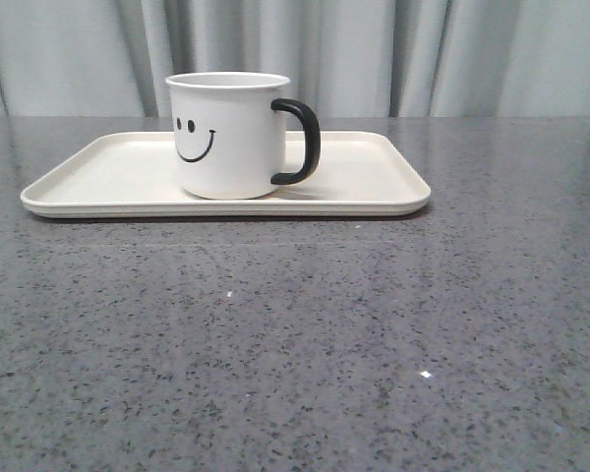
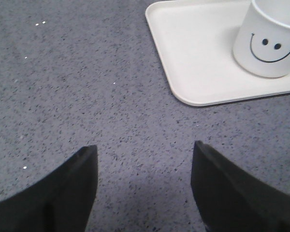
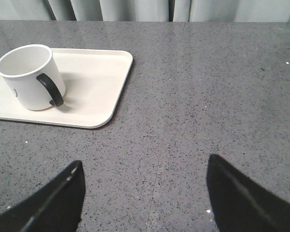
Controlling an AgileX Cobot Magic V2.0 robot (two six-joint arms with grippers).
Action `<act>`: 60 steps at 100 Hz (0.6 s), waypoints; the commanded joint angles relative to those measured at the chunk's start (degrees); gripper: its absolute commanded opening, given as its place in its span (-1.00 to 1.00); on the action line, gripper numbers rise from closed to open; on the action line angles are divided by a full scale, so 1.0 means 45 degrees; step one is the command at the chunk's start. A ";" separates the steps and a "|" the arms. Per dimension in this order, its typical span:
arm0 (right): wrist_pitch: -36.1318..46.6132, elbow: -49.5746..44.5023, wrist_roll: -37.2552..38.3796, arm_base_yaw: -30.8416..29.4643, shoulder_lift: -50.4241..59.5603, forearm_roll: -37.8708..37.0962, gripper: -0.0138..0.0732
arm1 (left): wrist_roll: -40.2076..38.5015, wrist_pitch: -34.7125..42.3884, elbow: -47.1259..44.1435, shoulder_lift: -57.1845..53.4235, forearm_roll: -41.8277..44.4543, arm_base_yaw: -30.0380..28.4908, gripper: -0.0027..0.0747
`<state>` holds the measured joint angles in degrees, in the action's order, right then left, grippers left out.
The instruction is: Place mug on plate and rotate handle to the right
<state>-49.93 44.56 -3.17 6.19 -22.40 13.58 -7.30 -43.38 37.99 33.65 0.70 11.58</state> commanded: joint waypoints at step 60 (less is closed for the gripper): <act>0.0993 0.2478 -0.5493 0.0014 -0.4622 0.5847 0.54 | -0.0116 0.1062 -0.0475 -0.0783 0.0358 -0.0502 0.16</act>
<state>-49.46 50.95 -25.54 6.19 -38.83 36.89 -7.42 -42.97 34.37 29.97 2.13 9.37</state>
